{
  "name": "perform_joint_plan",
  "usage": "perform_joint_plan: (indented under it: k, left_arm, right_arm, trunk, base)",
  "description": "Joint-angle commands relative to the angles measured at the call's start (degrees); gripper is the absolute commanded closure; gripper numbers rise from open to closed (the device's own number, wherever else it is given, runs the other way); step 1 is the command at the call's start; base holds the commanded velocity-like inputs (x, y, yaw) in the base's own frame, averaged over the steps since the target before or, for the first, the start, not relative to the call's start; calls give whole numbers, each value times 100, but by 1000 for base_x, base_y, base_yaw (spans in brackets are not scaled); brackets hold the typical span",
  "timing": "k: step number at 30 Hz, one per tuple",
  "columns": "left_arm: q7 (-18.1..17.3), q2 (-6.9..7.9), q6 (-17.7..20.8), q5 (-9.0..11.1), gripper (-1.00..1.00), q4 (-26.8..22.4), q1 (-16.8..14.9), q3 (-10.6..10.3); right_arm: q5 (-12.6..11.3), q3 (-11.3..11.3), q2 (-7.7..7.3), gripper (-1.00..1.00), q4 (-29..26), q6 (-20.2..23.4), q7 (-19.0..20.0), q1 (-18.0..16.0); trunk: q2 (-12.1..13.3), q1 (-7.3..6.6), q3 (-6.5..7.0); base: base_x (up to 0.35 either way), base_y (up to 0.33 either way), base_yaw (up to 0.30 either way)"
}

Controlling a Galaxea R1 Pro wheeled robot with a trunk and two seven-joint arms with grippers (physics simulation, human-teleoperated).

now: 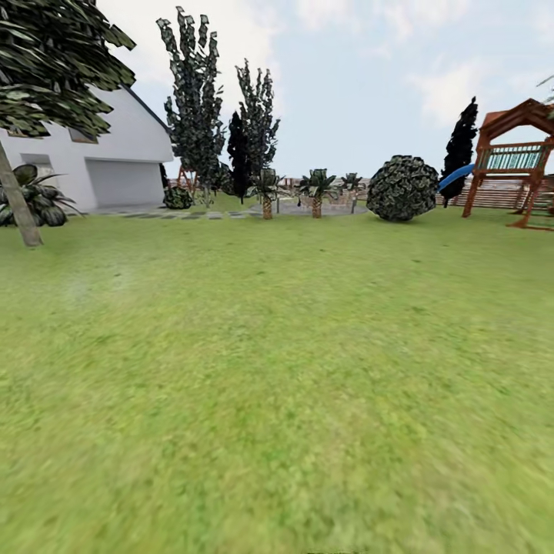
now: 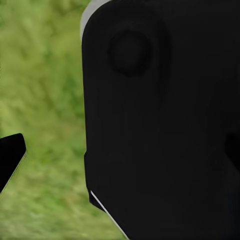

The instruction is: Take the three Easter eggs out of the wicker basket on the lawn in the garden, then place them on the lawn next to a single tree (choose any tree) so that all three eggs are next to the same tree and none are left in the basket.

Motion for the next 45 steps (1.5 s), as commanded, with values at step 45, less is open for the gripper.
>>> perform_joint_plan:
  k: [45]
  left_arm:
    - [-2, 1, -114, 1, -100, 1, -2, 10]
  right_arm:
    - [-8, -37, 1, -100, -9, -7, 172, 0]
  trunk:
    - [-3, 0, -65]
  base:
    - [0, 0, -290]
